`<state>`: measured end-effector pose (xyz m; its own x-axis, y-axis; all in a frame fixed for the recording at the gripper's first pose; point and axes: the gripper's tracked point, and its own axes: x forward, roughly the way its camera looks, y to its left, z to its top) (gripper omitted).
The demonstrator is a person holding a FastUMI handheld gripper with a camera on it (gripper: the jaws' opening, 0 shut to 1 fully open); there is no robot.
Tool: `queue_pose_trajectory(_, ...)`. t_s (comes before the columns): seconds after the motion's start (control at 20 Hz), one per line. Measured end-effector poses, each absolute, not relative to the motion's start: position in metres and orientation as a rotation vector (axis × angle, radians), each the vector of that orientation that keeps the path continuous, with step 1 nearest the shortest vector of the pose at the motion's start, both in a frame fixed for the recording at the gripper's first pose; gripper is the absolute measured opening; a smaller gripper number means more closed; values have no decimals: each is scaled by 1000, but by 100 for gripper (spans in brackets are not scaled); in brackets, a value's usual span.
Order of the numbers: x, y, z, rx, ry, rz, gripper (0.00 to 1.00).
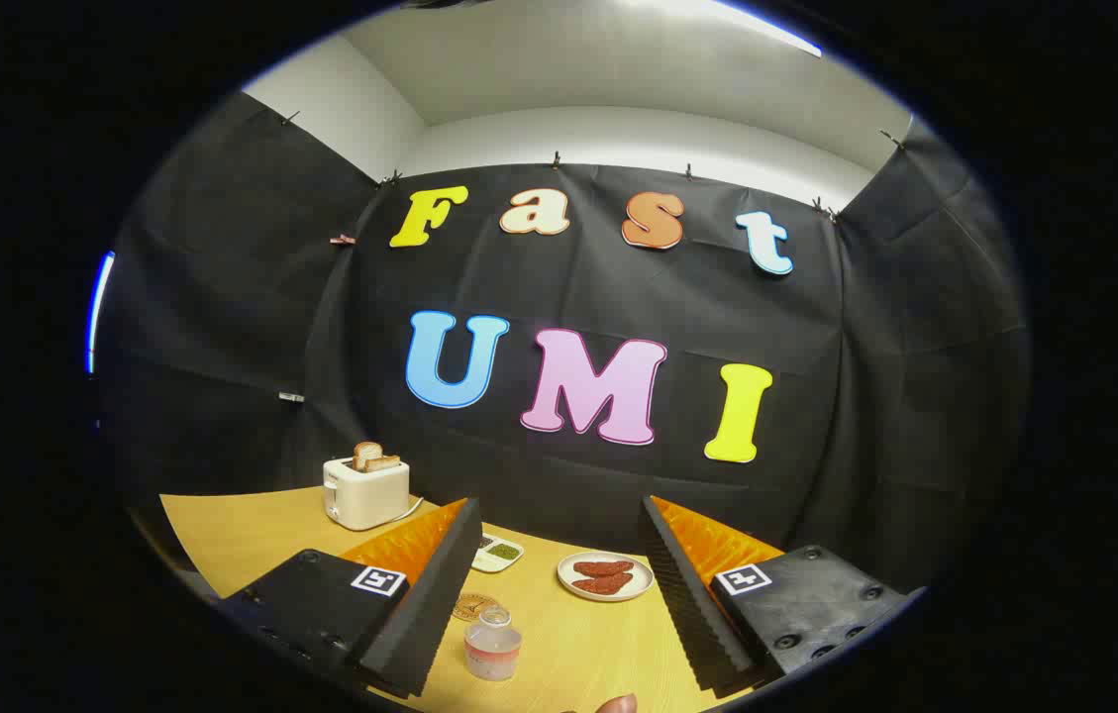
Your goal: Take the bottle from table, then pour the juice into the cup, finally place the bottle on the coaster
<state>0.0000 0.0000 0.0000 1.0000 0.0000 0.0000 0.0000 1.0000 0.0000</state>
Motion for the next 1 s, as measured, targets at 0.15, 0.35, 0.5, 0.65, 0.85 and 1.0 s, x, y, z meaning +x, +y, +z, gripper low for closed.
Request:
queue_pose_trajectory(0.15,-1,-1,-1,-2,-1,-9,97)
queue_pose_trajectory(0.35,-2,-3,0,2,-11,-15,97)
queue_pose_trajectory(0.5,-1,-2,-5,7,-4,-9,97)
queue_pose_trajectory(0.65,-2,0,-10,11,-2,-5,97)
queue_pose_trajectory(0.85,-1,7,-18,26,-15,17,97)
queue_pose_trajectory(1.0,-2,15,-41,47,5,29,97)
